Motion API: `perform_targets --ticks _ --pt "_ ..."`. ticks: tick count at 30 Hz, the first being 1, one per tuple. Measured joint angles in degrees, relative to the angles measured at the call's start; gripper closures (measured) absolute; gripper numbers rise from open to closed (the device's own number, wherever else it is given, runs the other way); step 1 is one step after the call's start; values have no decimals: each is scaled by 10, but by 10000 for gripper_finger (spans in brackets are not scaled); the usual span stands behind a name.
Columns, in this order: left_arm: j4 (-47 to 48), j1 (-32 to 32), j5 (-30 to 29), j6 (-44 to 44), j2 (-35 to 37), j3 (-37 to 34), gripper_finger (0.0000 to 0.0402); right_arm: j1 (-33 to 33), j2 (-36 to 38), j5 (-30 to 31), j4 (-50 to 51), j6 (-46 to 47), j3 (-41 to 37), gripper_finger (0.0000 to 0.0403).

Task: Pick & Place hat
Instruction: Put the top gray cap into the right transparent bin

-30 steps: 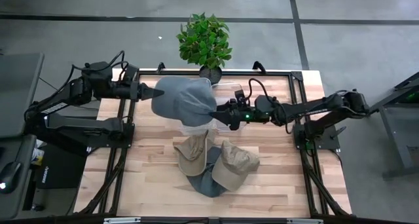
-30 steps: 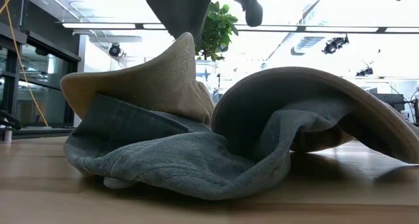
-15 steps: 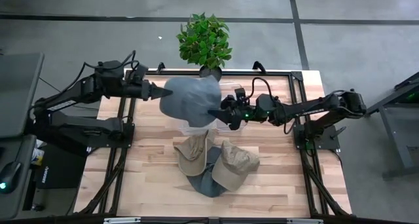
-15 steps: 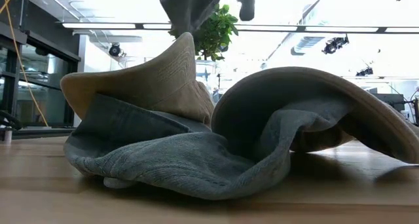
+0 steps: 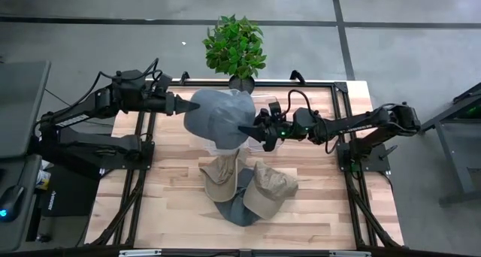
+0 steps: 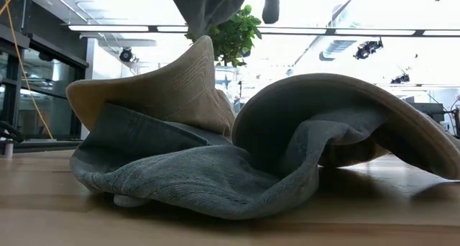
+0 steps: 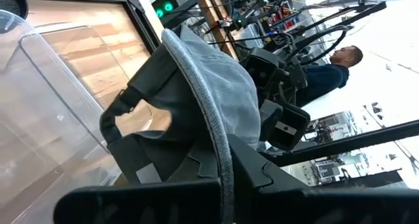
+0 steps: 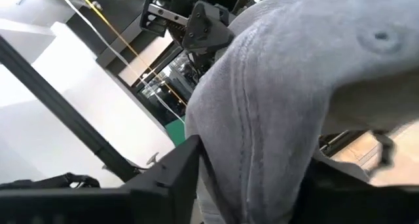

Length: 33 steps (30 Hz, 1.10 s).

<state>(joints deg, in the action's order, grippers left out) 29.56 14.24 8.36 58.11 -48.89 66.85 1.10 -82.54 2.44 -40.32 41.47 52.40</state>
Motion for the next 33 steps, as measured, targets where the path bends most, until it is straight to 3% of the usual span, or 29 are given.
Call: perform_targets --ticks 9,16,23,29,33 --pt "-1 0 -9 -7 -1 0 401 0 0 -33 -3 -14 0 383" --pt "0 0 -14 -37 -1 0 392 0 0 -33 -7 -27 0 385" --pt "2 0 1 -49 -1 0 299 0 0 -53 31 -77 50 385" --pt "5 0 -11 -48 12 0 202 0 0 -54 254 -132 158 385" --pt "8 0 -58 -52 45 0 168 -1 0 -46 351 -165 214 385"
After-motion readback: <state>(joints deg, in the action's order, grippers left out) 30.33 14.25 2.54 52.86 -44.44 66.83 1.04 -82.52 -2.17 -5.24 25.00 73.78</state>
